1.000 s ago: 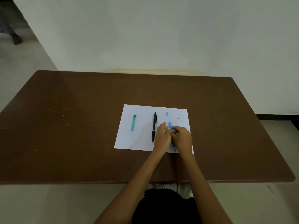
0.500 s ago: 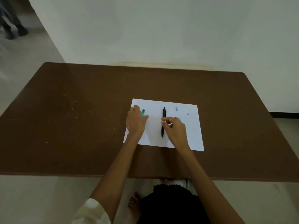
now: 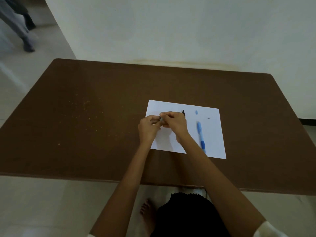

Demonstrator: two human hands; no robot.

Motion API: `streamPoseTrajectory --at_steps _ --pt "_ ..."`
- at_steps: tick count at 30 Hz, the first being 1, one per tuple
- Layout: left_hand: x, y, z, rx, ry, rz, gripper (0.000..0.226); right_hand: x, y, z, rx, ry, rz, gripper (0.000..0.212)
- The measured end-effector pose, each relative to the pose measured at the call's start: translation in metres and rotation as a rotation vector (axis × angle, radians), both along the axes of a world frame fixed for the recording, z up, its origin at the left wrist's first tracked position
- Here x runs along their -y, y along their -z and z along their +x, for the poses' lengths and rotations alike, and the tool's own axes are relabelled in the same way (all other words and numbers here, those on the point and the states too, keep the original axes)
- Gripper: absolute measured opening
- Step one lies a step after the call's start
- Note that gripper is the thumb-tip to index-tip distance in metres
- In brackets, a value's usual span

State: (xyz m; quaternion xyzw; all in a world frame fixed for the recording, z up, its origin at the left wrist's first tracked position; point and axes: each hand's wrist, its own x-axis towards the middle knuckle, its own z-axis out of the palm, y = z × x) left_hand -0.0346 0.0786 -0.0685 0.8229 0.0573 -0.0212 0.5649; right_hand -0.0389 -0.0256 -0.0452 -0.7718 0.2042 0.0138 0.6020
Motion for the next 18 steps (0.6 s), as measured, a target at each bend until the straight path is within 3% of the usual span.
streamPoseTrajectory --at_steps 5,18 --pt "-0.014 0.001 -0.006 -0.062 0.022 -0.088 0.027 -0.003 -0.004 -0.004 -0.071 -0.051 0.105 0.025" --pt "-0.039 -0.004 0.001 -0.241 0.007 -0.143 0.026 -0.018 0.003 0.007 -0.074 -0.101 0.095 0.022"
